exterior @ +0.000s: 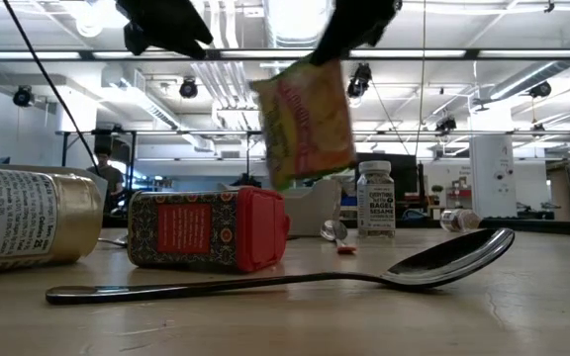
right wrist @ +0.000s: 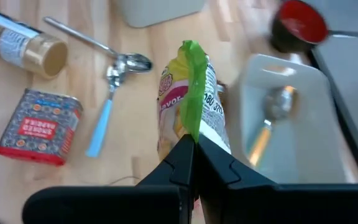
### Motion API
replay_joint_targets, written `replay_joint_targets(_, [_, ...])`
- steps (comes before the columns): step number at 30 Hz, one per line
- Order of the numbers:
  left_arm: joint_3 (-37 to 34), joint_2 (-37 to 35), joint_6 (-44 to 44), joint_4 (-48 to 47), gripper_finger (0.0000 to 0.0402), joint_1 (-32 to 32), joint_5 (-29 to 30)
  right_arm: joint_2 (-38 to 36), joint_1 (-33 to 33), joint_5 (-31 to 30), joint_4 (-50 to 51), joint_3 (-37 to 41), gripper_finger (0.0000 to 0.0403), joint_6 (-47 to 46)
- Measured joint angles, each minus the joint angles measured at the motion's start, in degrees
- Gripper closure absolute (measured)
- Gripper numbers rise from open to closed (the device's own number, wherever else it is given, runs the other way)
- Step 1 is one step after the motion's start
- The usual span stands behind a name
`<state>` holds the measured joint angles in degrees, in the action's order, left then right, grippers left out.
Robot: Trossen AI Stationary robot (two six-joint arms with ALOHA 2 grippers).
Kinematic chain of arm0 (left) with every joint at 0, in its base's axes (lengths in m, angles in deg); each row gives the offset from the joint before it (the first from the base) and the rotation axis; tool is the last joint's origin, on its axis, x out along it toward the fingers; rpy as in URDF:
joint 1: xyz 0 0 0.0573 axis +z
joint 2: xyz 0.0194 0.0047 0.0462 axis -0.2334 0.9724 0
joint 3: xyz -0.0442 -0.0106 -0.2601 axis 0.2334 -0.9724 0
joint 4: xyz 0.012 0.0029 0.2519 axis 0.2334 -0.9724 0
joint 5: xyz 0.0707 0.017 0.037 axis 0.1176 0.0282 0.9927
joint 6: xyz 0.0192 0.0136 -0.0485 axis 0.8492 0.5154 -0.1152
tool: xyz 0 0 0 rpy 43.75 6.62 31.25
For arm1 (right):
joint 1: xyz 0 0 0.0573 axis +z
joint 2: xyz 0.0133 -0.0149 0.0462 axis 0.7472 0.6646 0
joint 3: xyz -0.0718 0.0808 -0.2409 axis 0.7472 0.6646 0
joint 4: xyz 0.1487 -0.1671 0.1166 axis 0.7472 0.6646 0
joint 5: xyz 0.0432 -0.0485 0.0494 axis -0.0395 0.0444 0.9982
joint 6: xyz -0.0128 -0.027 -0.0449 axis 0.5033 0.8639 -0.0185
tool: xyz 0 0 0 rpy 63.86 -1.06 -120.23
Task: Pick & Place Food Item
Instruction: Put the green noodle pack into the black bin
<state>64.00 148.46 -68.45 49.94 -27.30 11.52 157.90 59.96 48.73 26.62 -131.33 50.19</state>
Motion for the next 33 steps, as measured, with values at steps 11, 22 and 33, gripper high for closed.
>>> replay_joint_targets(11, [0.0,-2.3,3.2,1.7,0.0222,0.0,5.0,-10.9,2.3,-2.3,15.4,0.0,0.0395,-4.3])
replay_joint_targets(22, [-2.1,-1.5,4.6,6.0,0.0222,0.0,12.4,-20.0,8.7,-9.8,31.5,0.0,0.0395,-17.4])
replay_joint_targets(33, [-2.4,-1.5,7.2,8.8,0.0222,0.1,14.4,-21.7,17.5,-11.4,49.4,0.1,0.0395,-35.9])
